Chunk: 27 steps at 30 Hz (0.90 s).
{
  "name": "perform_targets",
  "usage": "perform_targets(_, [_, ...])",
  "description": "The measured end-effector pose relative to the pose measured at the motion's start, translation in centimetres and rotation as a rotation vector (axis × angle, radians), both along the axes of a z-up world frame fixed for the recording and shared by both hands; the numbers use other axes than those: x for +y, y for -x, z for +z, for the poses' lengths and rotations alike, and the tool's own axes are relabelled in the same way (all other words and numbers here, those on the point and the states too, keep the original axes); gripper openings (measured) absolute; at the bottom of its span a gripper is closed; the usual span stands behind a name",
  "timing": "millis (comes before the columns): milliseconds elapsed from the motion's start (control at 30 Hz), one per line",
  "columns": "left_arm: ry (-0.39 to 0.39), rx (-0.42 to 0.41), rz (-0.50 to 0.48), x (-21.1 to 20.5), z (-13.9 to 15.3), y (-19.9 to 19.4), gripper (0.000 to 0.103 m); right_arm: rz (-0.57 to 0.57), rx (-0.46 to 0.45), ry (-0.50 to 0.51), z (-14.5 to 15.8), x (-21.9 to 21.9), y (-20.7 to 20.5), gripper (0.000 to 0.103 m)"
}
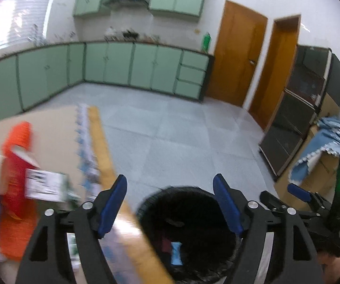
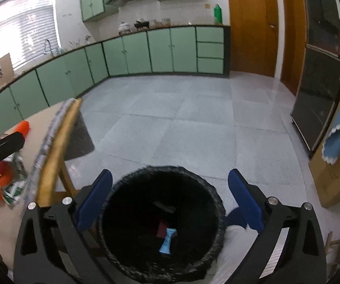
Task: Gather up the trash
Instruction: 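Carry the carton and pad over the black bin and open both tools, then move both open tools back to the trash pile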
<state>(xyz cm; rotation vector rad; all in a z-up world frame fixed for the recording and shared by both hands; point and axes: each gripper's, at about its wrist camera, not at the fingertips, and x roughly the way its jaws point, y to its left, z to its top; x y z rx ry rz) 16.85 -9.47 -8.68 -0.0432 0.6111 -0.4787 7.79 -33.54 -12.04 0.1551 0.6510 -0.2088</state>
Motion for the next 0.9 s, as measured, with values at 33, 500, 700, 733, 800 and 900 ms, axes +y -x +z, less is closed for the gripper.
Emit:
perform_targets(33, [0.0,-0.013,0.016,0.7,0.5,0.2,0.074,0.013,-0.012,-0.003,0.4,0.3,0.0,0.096])
perform_targets(500, [-0.17,-0.259,0.422,14.0,5.2,4.1,0.081,0.25,-0.157,-0.033,5.1,11.9,-2.8,0.096])
perform_targets(700, [-0.171,-0.238,0.476,16.7,3.9,3.3,0.082,0.31,-0.161,-0.039,5.0,15.5,-4.3,0.096])
perform_targets(733, [-0.168,-0.23,0.478,16.9,3.6,3.1,0.082,0.314,-0.16,-0.041,5.0,15.8,-4.4,0.096])
perform_targets(800, [-0.161,-0.209,0.482,17.4,2.9,2.6,0.082,0.321,-0.156,-0.031,4.9,16.5,-4.7,0.096])
perform_targets(900, [-0.16,-0.192,0.48,17.5,2.1,1.9,0.082,0.32,-0.153,-0.012,4.7,17.2,-4.9,0.096])
